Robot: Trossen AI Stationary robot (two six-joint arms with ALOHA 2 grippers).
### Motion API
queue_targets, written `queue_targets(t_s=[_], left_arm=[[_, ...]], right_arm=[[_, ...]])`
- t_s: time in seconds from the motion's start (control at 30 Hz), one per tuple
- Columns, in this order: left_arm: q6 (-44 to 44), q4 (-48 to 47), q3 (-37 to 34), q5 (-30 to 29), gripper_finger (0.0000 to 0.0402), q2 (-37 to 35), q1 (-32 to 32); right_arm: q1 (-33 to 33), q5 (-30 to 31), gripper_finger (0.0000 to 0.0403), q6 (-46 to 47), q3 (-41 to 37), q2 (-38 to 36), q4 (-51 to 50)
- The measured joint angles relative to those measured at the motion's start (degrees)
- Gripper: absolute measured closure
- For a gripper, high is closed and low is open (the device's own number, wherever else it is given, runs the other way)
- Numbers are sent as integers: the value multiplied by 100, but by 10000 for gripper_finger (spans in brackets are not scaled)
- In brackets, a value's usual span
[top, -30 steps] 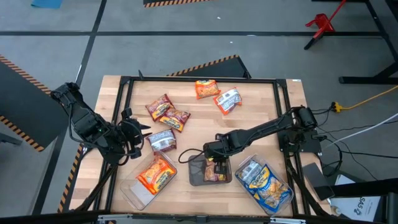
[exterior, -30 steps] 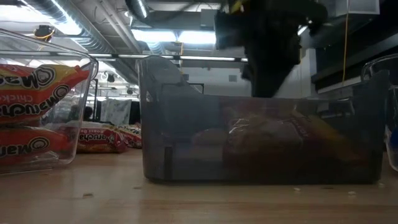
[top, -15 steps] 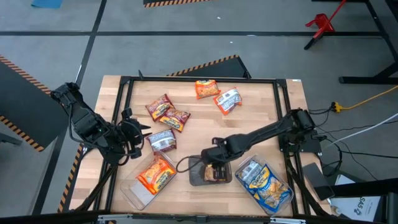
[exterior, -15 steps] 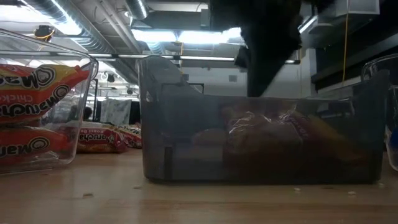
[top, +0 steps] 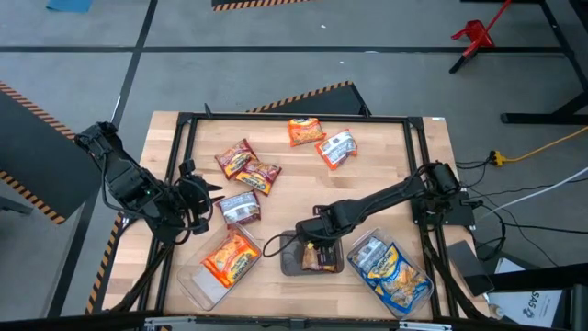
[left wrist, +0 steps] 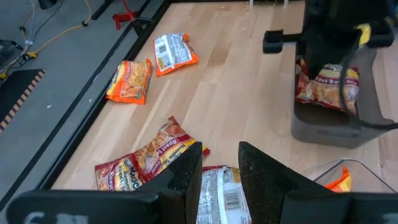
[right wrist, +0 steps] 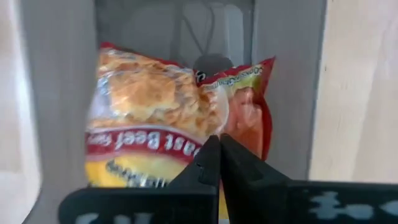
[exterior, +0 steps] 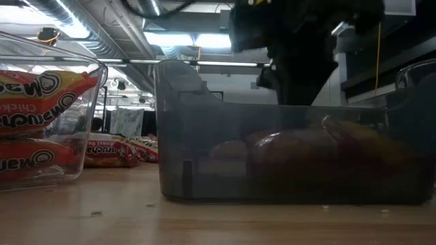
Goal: Sort Maruchan noodles
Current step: Put the red noodle pack into the black bin
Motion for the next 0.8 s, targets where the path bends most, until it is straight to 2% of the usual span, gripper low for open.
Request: queue_targets(t_s=[0.13,0.27,0.33,0.43,0.53,0.6,0.67,0.8], left_arm=[[0,0,0,-1,303,0,0],[-38,-2,0,-49,303,0,0],[-148,0,0,-146,303,0,-2],[-175,-1,0,-212,303,0,0],[-175,-2,0,-211,303,0,-2],[-175,-15,0,-213,303,0,-2],[-177,-87,0,-213,303,-4,-2],[-212,-248,0,-213,303,-4,-2]], right_arm=[[4,437,403,-422,570,-196,-485],[-30,1623,397,-1028,1242,-296,-496],[-132,1945,380,-1426,1530,-303,-432],[-459,1984,328,-1899,1568,-311,103],[-970,1586,254,-1977,1476,-242,520],[-1348,1224,201,-1968,1454,-82,803],[-1696,1107,153,-1956,1434,169,1063],[-2218,1011,87,-1916,1431,626,2019]])
